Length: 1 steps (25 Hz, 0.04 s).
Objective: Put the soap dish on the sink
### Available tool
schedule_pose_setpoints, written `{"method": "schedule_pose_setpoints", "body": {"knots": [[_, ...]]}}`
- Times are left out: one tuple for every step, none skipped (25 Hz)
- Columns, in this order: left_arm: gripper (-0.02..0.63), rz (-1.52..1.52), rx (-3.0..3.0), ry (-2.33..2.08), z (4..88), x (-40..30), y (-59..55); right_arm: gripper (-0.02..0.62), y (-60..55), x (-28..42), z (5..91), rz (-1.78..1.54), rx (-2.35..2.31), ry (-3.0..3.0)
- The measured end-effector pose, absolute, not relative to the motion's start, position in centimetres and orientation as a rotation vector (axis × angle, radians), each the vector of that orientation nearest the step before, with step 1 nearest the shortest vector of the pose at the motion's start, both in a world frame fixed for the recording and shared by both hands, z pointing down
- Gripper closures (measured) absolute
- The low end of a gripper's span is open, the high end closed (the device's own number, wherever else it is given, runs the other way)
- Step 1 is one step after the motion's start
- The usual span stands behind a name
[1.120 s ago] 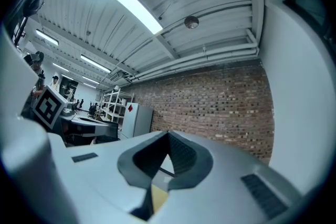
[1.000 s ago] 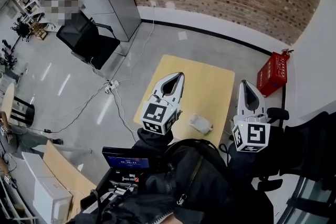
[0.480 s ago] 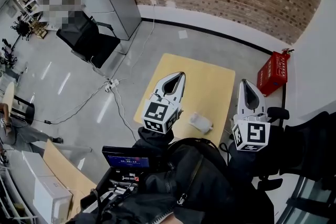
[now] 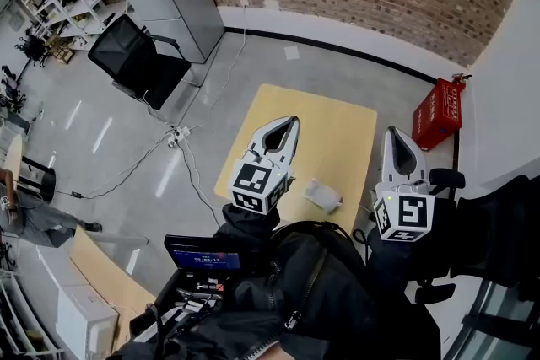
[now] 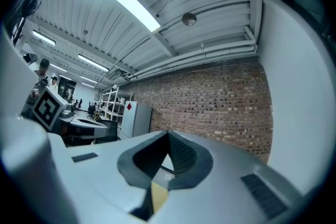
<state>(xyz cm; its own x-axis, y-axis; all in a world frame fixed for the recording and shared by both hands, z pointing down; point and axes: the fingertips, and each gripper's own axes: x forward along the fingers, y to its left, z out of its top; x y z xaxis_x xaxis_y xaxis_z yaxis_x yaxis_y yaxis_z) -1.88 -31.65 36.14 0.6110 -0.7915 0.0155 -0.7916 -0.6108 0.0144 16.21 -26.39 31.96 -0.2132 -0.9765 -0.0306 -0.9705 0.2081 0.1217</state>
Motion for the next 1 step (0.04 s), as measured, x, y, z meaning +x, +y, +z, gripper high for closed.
{"method": "schedule_pose_setpoints", "body": {"knots": [[0.604,0.015,2.802,-1.373,36.21,-1.68,-31.64,0.589,-26.39,16.38,32.04,-0.174,1.937,-2.4]]}}
